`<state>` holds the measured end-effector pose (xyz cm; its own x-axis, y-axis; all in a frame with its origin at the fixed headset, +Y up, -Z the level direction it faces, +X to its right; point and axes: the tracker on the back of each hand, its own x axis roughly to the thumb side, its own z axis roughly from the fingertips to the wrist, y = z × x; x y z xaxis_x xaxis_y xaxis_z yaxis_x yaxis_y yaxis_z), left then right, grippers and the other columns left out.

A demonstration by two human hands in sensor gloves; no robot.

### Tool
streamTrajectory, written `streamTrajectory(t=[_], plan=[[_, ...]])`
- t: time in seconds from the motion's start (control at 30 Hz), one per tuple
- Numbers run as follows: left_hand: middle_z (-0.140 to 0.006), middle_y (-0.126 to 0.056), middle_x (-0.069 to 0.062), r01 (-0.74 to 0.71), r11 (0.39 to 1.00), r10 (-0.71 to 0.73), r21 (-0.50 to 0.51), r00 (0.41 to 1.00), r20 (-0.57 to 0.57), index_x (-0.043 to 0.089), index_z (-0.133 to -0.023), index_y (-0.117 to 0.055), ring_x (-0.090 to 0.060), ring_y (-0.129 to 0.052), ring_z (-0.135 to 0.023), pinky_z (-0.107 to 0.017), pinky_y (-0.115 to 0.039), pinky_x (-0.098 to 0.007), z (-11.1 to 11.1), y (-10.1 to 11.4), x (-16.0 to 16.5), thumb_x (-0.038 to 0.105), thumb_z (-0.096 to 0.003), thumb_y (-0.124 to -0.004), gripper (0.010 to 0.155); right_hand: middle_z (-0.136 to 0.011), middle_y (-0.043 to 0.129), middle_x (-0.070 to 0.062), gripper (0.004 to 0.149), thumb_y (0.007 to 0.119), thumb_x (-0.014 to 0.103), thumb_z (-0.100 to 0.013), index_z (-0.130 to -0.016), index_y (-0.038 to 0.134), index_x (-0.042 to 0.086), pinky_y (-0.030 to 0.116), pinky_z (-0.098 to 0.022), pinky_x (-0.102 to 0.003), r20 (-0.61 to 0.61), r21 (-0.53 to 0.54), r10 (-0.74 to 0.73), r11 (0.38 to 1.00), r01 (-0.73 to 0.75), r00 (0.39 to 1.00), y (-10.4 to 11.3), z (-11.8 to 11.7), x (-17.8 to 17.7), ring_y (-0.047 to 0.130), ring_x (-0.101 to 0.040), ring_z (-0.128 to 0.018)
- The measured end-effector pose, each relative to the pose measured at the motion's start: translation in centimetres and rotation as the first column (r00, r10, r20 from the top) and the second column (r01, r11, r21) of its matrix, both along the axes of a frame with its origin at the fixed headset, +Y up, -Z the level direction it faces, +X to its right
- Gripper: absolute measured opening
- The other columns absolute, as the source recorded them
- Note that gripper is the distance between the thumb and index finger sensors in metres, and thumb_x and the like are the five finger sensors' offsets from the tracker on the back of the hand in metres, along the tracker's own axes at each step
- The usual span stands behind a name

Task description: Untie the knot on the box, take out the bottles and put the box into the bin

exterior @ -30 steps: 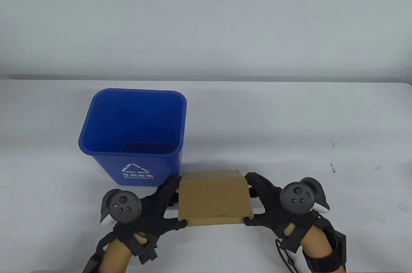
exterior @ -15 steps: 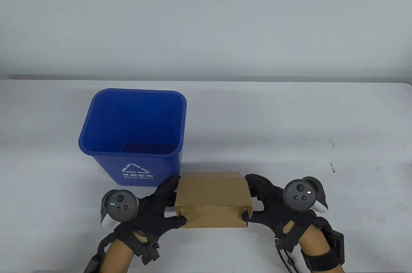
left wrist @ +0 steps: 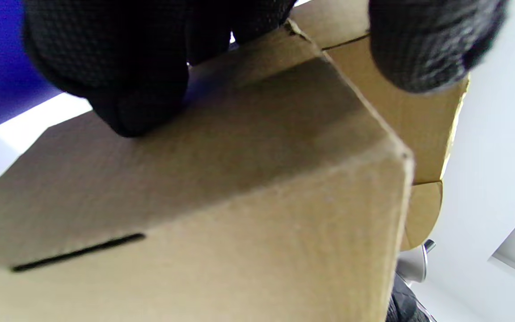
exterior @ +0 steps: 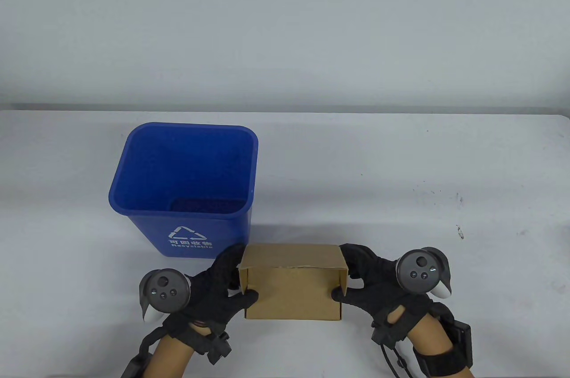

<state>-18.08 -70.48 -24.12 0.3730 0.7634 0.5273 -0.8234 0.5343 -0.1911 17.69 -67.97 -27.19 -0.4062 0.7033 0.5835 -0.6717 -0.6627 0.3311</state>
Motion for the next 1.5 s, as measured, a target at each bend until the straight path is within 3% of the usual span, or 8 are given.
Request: streamTrajectory(t=[0.23,0.4,0.57,0.7,0.87,1.07,1.23,1.5], plan=[[-0.110,-0.050,-0.015,0.029,0.998,-0.027,0.058,0.999,-0.031,0.016,-0.107,-0.043,-0.053,-0.087,-0.073,-0.056,-0.080,-0.057,0.2,0.5,0.2,0.045,-0.0442,-0.089,0.084,-0.097,0.056,-0.022,0.079,0.088,0.046,-0.042,-0.097,0.050,0.005,0.077,-0.054,-0.052,0.039,0.153,0.053,0.986,-0.058,0.998,0.3,0.3,-0.2,0.087,-0.037,-0.075],[-0.110,-0.048,-0.015,0.026,0.999,-0.025,0.039,0.999,-0.032,0.018,-0.106,-0.042,-0.052,-0.087,-0.074,-0.057,-0.080,-0.055,0.0,0.2,0.3,0.045,-0.0434,-0.091,0.085,-0.098,0.057,-0.020,0.077,0.088,0.046,-0.042,-0.097,0.051,0.007,0.077,-0.055,-0.052,0.040,0.160,0.044,0.986,-0.050,0.998,0.2,0.2,-0.1,0.087,-0.036,-0.075],[-0.107,-0.048,-0.023,-0.008,0.992,0.002,-0.127,0.999,-0.046,0.009,-0.104,-0.043,-0.046,-0.086,-0.072,-0.055,-0.083,-0.049,-0.3,-0.6,0.2,0.054,-0.0417,-0.090,0.090,-0.094,0.063,-0.017,0.069,0.087,0.048,-0.042,-0.091,0.058,0.010,0.077,-0.053,-0.052,0.029,0.157,0.021,0.987,-0.025,0.999,0.2,0.3,-0.1,0.089,-0.036,-0.073],[-0.106,-0.047,-0.025,-0.036,0.983,0.033,-0.182,0.999,-0.018,0.006,-0.106,-0.040,-0.047,-0.085,-0.071,-0.054,-0.082,-0.049,-0.5,-0.9,0.1,0.055,-0.0421,-0.090,0.095,-0.094,0.063,-0.017,0.068,0.087,0.048,-0.042,-0.091,0.058,0.010,0.077,-0.054,-0.051,0.033,0.139,0.016,0.990,-0.021,0.999,0.1,0.2,0.0,0.089,-0.035,-0.072],[-0.108,-0.039,-0.027,-0.113,0.928,0.136,-0.355,0.990,0.041,0.005,-0.109,-0.033,-0.052,-0.080,-0.073,-0.056,-0.078,-0.054,-0.7,-1.8,0.0,0.056,-0.0447,-0.088,0.099,-0.092,0.066,-0.015,0.061,0.086,0.050,-0.042,-0.085,0.065,0.010,0.079,-0.052,-0.051,0.029,0.086,0.028,0.996,-0.031,0.999,-0.1,-0.1,0.1,0.091,-0.035,-0.070],[-0.108,-0.039,-0.028,-0.041,0.941,0.054,-0.337,0.998,0.031,0.005,-0.109,-0.033,-0.055,-0.080,-0.074,-0.056,-0.078,-0.055,-0.9,-2.2,0.2,0.055,-0.0449,-0.087,0.097,-0.088,0.070,-0.014,0.059,0.086,0.050,-0.042,-0.082,0.068,0.011,0.081,-0.050,-0.050,0.036,0.050,0.048,0.997,-0.050,0.998,-1.0,-0.4,-0.4,0.094,-0.034,-0.067],[-0.108,-0.040,-0.029,-0.062,0.930,0.077,-0.363,0.997,0.026,0.005,-0.110,-0.032,-0.059,-0.079,-0.074,-0.056,-0.078,-0.057,-1.0,-2.7,0.1,0.061,-0.0458,-0.080,0.098,-0.087,0.071,-0.014,0.069,0.084,0.054,-0.042,-0.090,0.061,0.011,0.083,-0.050,-0.048,0.048,0.011,0.058,0.998,-0.059,0.997,-1.6,-0.7,-0.4,0.096,-0.032,-0.066],[-0.107,-0.041,-0.030,-0.090,0.913,0.101,-0.397,0.995,0.009,0.003,-0.110,-0.032,-0.063,-0.076,-0.076,-0.056,-0.075,-0.061,-1.1,-3.3,-0.1,0.071,-0.0460,-0.072,0.101,-0.087,0.068,-0.012,0.101,0.084,0.056,-0.042,-0.102,0.025,-0.001,0.081,-0.050,-0.049,0.042,-0.025,0.116,0.993,-0.115,0.992,-2.6,-0.7,-1.2,0.094,-0.033,-0.067]])
